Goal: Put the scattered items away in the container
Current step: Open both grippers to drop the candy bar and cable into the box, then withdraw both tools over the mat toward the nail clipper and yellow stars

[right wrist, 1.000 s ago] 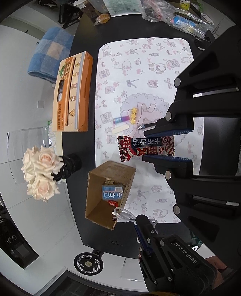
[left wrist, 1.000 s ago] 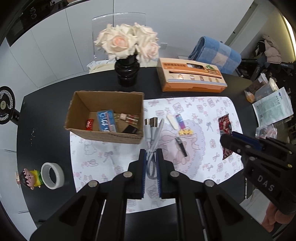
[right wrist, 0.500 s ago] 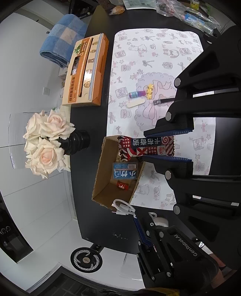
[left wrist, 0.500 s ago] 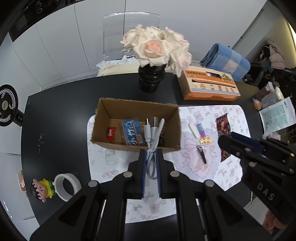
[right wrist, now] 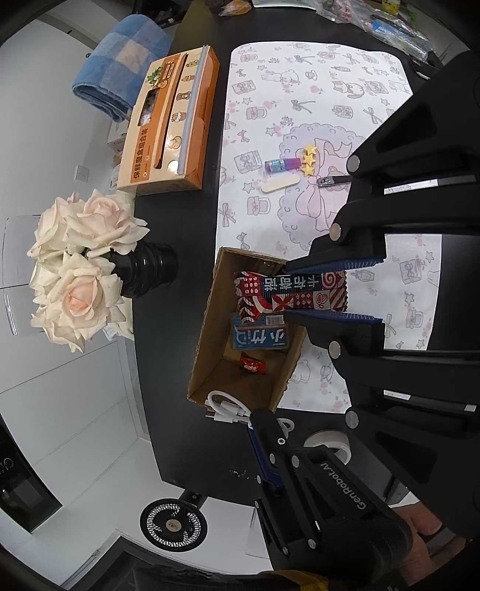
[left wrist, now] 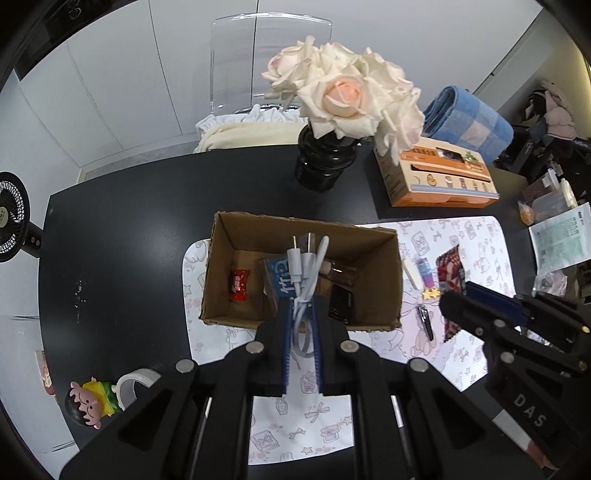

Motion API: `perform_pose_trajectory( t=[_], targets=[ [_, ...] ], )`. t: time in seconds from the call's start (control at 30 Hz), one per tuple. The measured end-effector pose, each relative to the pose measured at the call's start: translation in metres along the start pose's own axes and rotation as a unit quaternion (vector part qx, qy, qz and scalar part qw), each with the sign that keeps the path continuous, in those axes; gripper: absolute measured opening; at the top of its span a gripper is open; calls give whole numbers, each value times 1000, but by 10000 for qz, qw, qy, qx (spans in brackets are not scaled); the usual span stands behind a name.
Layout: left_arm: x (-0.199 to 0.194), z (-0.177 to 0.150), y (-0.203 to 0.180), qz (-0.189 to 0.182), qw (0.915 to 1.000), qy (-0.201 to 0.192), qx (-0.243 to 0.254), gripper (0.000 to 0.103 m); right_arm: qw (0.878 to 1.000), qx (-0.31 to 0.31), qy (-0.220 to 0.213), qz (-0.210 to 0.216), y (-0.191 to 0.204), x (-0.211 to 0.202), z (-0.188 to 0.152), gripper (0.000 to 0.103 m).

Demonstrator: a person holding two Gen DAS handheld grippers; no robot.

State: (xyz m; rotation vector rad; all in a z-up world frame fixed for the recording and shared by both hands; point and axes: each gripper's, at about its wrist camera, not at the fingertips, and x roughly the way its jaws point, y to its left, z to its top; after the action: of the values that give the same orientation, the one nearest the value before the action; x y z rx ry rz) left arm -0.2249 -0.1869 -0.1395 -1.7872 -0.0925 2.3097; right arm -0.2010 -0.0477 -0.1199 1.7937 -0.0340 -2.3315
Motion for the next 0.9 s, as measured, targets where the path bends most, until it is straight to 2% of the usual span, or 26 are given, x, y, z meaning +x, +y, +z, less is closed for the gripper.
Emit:
perform_pose_trajectory(
  t=[0.23, 0.3, 0.33, 0.37, 0.4, 0.43, 0.47, 0.53, 0.57, 0.67, 0.9],
  targets=[
    [7, 8, 3, 67, 10000, -8, -28, 11, 9999, 89, 15, 143, -2, 9, 8, 23],
    [10, 10, 5, 155, 9999, 4, -65, 11, 9997, 133, -18, 185, -3, 11, 11, 32],
    [11, 10, 6, 176, 9998, 21, -94, 14, 9997, 150, -31, 211, -4, 12, 13, 41],
    [12, 10, 9, 179, 9997, 48, -134, 24, 9996, 160, -47, 217, -4, 11, 14, 56],
    [13, 10, 11, 181, 9997, 75, -174, 32, 9996, 173, -74, 204, -5, 10, 14, 64],
    [14, 10, 13, 186, 9996, 86, -202, 52, 9996, 185, -102, 191, -6, 9, 14, 78],
    [13, 9, 13, 223, 9995, 71, -205, 70, 9996, 181, -132, 175, -8, 8, 14, 82],
    [11, 6, 14, 360, 9992, 18, -191, 84, 9996, 183, -155, 134, -12, 5, 12, 87],
    [11, 5, 14, 411, 9990, 22, -186, 84, 9997, 199, -144, 95, -15, 4, 11, 91],
    [10, 0, 11, 477, 9986, 123, -188, 84, 9998, 194, -79, 8, -23, 4, 6, 91],
    [-3, -14, -6, 399, 9989, 111, -201, 86, 9993, 205, -161, -255, -41, -12, -12, 98]
  ],
)
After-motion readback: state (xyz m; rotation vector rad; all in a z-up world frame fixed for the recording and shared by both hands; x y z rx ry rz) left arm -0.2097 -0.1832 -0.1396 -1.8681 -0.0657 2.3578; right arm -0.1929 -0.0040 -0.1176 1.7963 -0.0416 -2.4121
